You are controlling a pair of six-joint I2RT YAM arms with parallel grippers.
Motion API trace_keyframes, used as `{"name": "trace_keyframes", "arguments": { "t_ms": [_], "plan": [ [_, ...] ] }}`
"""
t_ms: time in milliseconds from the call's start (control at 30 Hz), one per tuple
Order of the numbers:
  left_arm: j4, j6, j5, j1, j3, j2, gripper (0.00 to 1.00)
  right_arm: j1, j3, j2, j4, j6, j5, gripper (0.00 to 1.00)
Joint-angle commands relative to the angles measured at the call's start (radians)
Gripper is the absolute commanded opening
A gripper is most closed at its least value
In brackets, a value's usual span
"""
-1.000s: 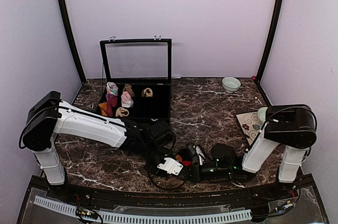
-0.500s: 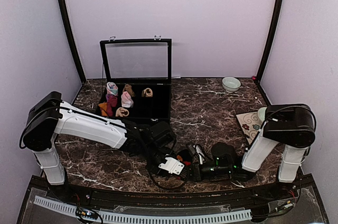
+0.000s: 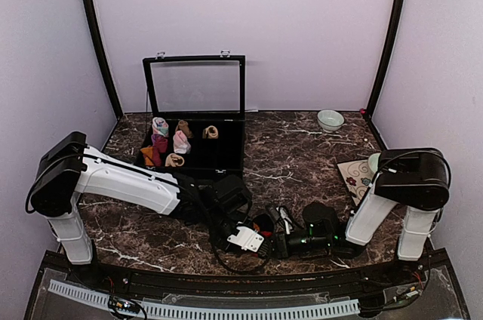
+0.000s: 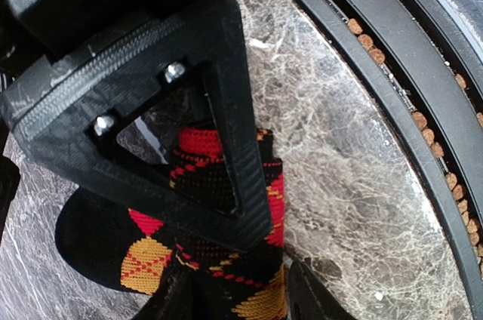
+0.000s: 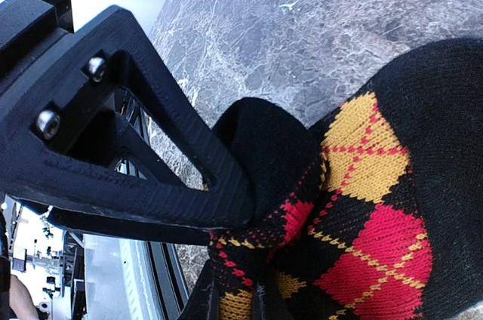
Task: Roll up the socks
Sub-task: Roll the sock at the center of the board.
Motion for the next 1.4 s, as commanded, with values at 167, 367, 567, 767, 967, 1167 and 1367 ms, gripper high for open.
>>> {"name": "trace_keyframes", "arguments": {
  "t_ms": [167, 367, 567, 767, 967, 1167, 1367],
  "plan": [
    [0.061, 0.015, -0.021, -0.008, -0.086, -0.043, 0.34, -0.032, -0.04, 0.103, -0.357, -0.005, 0.047, 0.0],
    [0.024, 0.011, -0.012, -0.008, -0.053, 0.025, 0.33, -0.036, -0.025, 0.057, -0.398, -0.048, 0.056, 0.12],
    [-0.032, 0.034, -0.007, -0.005, -0.039, 0.103, 0.33, -0.035, -0.026, -0.024, -0.469, -0.083, 0.086, 0.32],
    [-0.079, 0.011, 0.025, 0.002, -0.013, 0.142, 0.32, -0.031, -0.07, -0.194, -0.601, -0.097, 0.179, 1.0],
    [-0.119, 0.008, 0.035, 0.01, 0.006, 0.172, 0.32, -0.03, -0.119, -0.383, -0.741, -0.076, 0.297, 1.0],
    [-0.138, -0.027, 0.039, 0.012, 0.039, 0.206, 0.32, -0.031, -0.103, -0.529, -0.943, -0.061, 0.436, 0.99],
    [-0.191, -0.07, 0.085, 0.039, 0.101, 0.245, 0.32, -0.005, -0.077, -0.829, -1.128, -0.06, 0.716, 0.99]
  ]
}}
